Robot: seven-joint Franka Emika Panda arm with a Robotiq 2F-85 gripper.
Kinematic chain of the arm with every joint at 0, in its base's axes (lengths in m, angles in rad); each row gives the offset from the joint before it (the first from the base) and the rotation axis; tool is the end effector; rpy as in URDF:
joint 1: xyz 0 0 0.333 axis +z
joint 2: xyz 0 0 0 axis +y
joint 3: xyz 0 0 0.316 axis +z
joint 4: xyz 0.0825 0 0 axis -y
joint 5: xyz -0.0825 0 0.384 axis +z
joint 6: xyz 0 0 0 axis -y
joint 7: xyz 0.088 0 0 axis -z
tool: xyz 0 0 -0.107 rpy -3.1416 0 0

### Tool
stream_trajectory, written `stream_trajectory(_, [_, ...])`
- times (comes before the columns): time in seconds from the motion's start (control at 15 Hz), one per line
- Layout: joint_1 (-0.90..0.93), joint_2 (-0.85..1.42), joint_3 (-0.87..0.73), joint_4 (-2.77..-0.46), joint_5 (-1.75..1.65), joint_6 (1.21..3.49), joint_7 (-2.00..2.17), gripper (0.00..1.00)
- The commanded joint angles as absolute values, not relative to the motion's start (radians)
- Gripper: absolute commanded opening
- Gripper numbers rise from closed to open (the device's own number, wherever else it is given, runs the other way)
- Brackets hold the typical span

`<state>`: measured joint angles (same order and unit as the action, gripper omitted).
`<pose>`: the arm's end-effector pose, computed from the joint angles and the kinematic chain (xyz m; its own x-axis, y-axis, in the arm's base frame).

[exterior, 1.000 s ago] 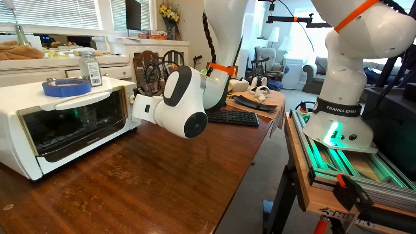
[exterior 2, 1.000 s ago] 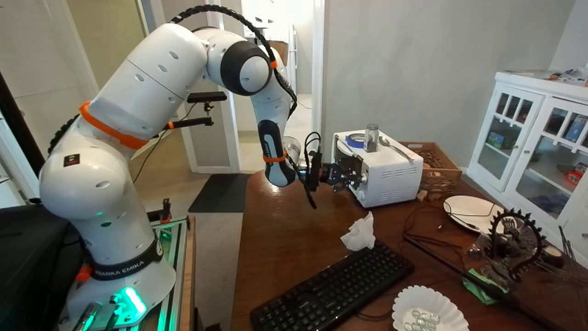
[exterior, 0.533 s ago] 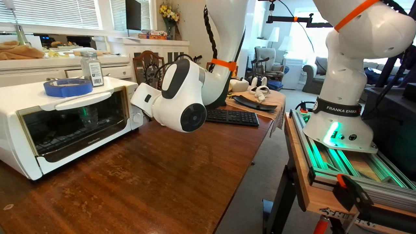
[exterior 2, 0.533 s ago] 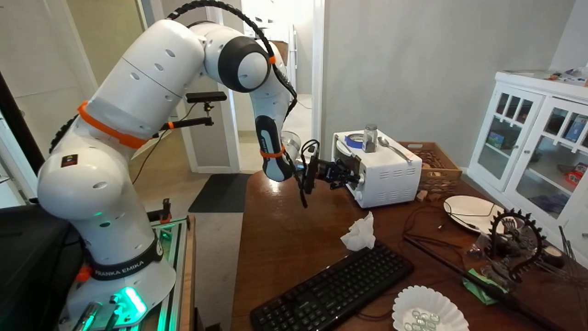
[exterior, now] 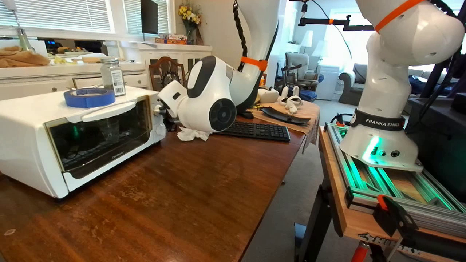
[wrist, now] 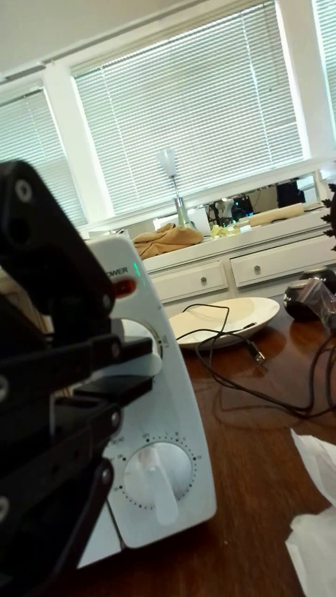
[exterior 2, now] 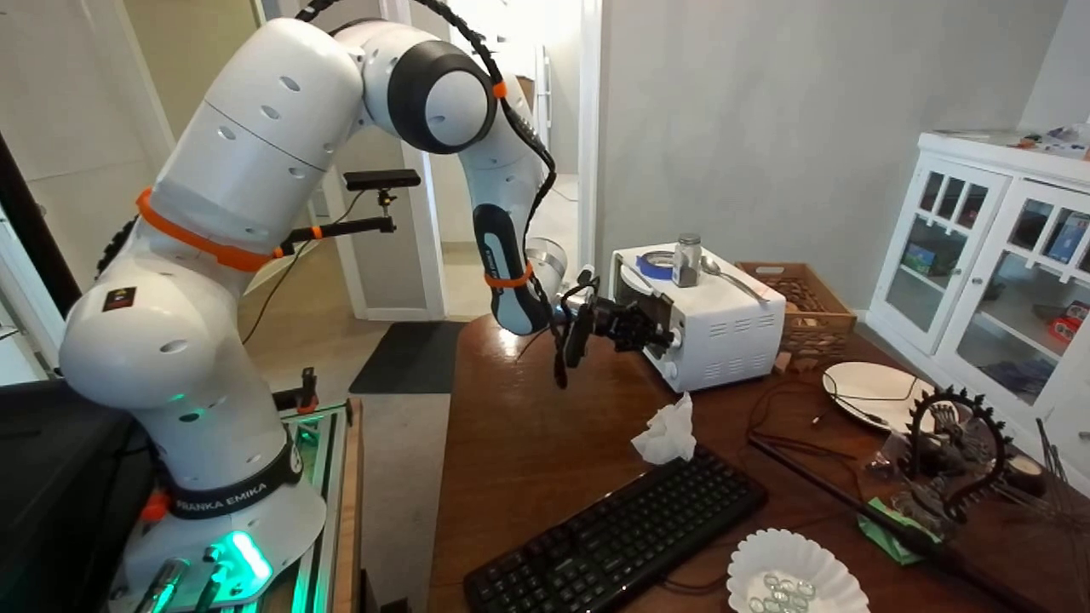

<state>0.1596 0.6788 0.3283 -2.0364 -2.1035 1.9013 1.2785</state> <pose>0.5425 0.2183 0.1265 0.5297 0.8223 0.2080 0.1013 -0.3048 0.9470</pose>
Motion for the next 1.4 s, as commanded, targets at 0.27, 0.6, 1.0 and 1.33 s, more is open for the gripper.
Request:
stream_trajectory(0.27, [0.113,0.586,0.284,-2.136,-2.164,2.038,1.47,0.04])
stream_trajectory(0.6, [0.104,0.577,0.272,-2.153,-2.276,2.074,1.596,0.04])
stream_trajectory(1.0, [0.078,0.569,0.271,-2.183,-2.417,2.089,1.807,0.04])
stream_trajectory(1.33, [0.08,0.571,0.267,-2.186,-2.431,2.083,1.817,0.54])
